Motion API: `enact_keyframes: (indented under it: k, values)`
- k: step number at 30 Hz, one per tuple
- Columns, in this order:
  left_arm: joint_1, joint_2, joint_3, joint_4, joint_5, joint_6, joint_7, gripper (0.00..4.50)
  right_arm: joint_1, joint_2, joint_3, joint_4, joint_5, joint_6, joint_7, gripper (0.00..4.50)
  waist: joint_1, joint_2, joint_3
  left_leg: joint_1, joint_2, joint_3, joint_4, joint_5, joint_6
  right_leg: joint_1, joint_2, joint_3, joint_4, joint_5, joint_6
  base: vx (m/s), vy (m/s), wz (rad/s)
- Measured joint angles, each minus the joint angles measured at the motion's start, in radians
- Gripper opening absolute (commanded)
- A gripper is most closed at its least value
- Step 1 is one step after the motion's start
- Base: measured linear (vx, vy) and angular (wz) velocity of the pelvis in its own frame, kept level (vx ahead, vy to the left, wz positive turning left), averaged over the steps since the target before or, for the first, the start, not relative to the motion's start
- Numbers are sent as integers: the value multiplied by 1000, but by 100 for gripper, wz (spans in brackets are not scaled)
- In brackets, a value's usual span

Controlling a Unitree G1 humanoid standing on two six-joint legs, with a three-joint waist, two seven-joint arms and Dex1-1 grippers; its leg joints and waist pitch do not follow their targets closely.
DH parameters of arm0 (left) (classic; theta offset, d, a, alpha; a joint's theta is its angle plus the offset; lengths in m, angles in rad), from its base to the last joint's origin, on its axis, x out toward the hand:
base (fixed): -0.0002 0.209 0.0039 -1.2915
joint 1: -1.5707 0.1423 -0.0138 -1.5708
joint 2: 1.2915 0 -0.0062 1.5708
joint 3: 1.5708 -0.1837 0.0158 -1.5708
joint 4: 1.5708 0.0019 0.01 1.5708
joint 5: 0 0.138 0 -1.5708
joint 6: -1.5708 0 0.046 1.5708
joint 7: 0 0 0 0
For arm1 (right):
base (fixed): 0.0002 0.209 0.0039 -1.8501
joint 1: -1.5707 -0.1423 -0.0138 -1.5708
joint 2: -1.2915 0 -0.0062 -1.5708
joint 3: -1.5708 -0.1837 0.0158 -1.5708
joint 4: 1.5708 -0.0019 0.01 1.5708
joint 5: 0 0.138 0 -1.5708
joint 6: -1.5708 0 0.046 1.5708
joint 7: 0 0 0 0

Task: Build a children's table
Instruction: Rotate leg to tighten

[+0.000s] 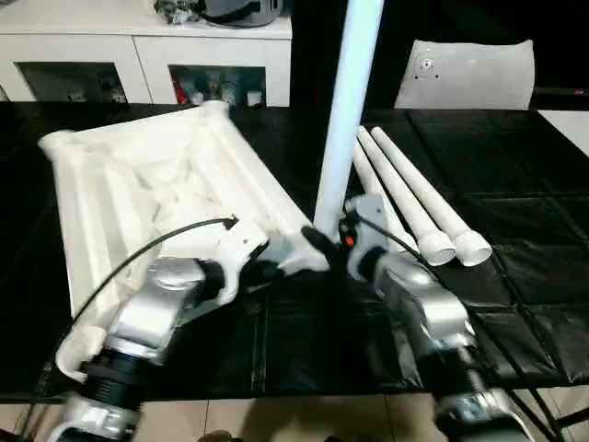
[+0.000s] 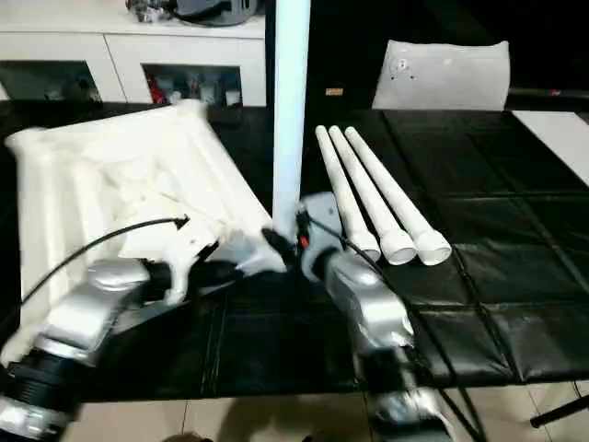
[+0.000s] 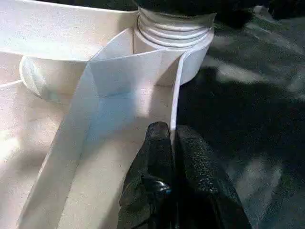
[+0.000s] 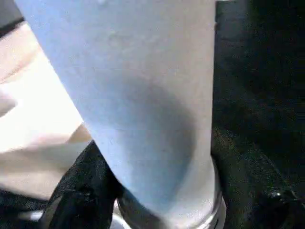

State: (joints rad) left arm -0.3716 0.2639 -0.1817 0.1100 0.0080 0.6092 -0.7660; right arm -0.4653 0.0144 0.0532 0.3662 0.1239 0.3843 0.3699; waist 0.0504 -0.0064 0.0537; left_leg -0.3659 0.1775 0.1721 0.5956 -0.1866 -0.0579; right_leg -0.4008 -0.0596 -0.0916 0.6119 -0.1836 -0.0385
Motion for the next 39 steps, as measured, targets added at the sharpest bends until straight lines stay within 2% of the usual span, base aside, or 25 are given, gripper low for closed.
enact_keyframes:
  k: [6, 7, 8, 10, 13, 18, 19, 22, 27, 31, 37, 39]
  values:
    - [2, -6, -1, -19, 0, 21, 16, 0, -3, 4, 0, 5, -16, -16, -2, 254, 3, 0, 0, -1, 0, 0, -1, 1, 6, -1, 0, 0, -1, -2, 0, 0, 0, 0]
    - [2, -4, -1, -19, 0, 23, 16, 0, -3, 5, 0, 9, -16, -21, -2, 309, 2, 0, 0, -1, 0, 0, -1, 1, 6, -1, 0, 0, -1, -2, 0, 0, 0, 0]
    - [2, -3, -1, -19, 0, 23, 16, 0, -3, 6, 0, 11, -16, -25, -2, 323, 2, 0, 0, -1, 0, 0, -1, 1, 6, -1, 0, 0, -1, -2, 0, 0, 0, 0]
    - [2, 6, -1, -19, 0, 24, 23, 0, -2, 16, 1, 12, -18, -28, -1, 329, -4, 0, 0, -1, 0, 0, -1, -2, 1, -1, 0, 0, -1, -2, 0, 0, 0, 0]
    - [1, 22, 9, -17, -1, 23, 44, 0, 7, 20, 6, 11, -16, -34, 18, 368, -16, 0, 0, -1, 0, 0, -1, -2, 1, -1, 0, 0, -1, -1, -1, 0, 0, 0]
    - [-22, 52, 21, 32, -1, -14, 46, 0, 52, -20, 58, -23, 1, -49, 137, 413, -14, 0, 0, -1, 0, 0, 0, -2, 1, -1, 1, -1, -1, -1, -1, 0, 0, 0]
    - [-26, 57, 23, 47, -3, -33, 35, 0, 70, -44, 85, -41, 5, -58, 184, 424, -11, 0, 0, -2, 0, 0, 0, -2, 1, -1, 0, -1, -1, -1, -1, 0, 0, 0]
    - [-32, 83, 15, 71, -12, -74, -10, 0, 94, -83, 109, -53, 21, -70, 266, 445, -2, -1, 1, -2, 0, 0, 0, -2, 1, -1, 0, -1, -1, -1, -1, 0, 0, 0]
    - [-35, 164, -14, 96, -16, -154, -120, 0, 111, -202, 92, -105, 45, -84, 389, 445, 18, -1, 1, -2, 1, 0, 0, -1, 1, -1, 0, -1, -1, 0, -1, 0, 0, 0]
    - [-46, 221, -41, 115, -22, -205, -235, 0, 111, -305, 94, -160, 71, -80, 510, 445, 41, -1, 1, -1, 1, 0, 1, -1, 1, 1, 0, -1, -1, 0, 0, 0, 0, 0]
    - [-71, 275, -90, 162, -25, -309, -360, 0, 111, -379, 122, -190, 78, -79, 618, 445, 64, -1, 1, 0, 1, 0, 2, -1, 1, 3, 0, -2, -1, 0, 0, 0, 0, 0]
    - [-73, 290, -101, 170, -25, -335, -398, 0, 110, -387, 129, -185, 73, -82, 628, 445, 66, -1, 1, 0, 1, 0, 2, -1, 1, 3, -1, -2, -1, 0, 0, 0, 0, 0]
